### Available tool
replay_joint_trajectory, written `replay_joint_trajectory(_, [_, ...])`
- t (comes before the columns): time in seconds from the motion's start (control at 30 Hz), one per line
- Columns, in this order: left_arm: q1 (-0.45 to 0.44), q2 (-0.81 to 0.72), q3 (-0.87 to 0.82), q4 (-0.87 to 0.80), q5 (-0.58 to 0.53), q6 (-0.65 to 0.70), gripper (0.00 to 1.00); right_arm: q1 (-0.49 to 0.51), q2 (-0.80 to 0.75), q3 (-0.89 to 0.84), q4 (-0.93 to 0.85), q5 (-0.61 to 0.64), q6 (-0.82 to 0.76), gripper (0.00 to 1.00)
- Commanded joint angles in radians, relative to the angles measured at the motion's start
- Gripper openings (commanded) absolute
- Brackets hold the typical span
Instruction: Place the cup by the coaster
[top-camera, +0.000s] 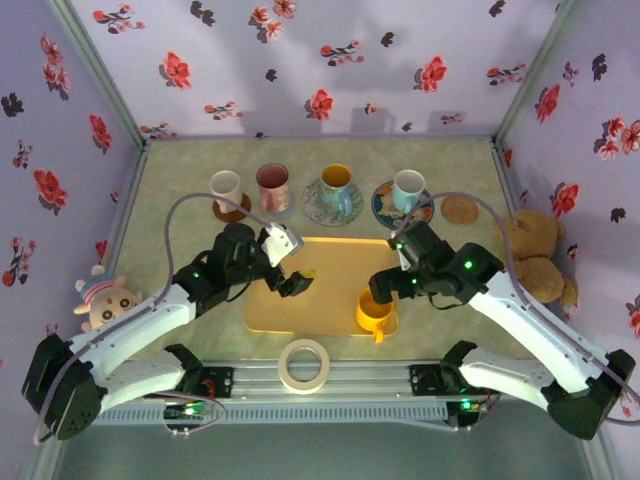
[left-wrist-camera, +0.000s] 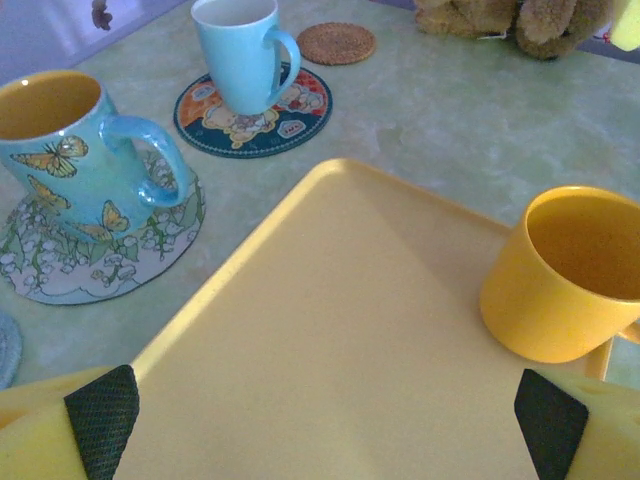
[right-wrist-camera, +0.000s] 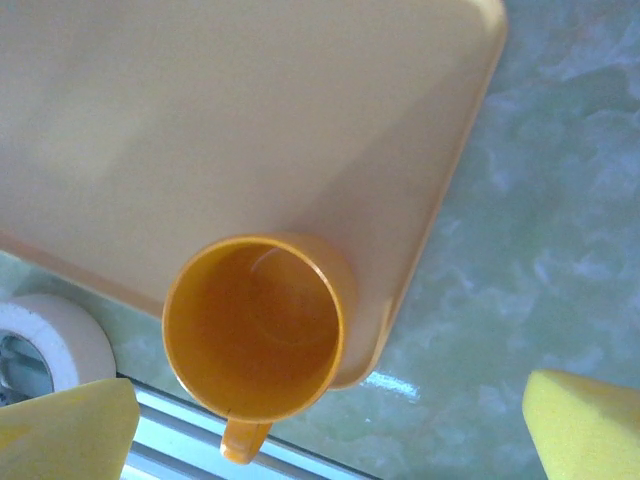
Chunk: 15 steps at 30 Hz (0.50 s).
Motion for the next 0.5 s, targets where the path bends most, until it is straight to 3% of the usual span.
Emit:
replay_joint_trajectory(0.0, [-0.008,-0.029,-0.025,0.006,-0.012,-0.018,1.00,0.050,-0.009,-0.033,-0.021,0.034,0.071,1.00])
replay_joint_trajectory(0.47, [-0.008,-0.096,-0.110,0.053,-0.052,-0.035,1.00,0.248,0.045,-0.143,0.025,0.058,0.170,0.95])
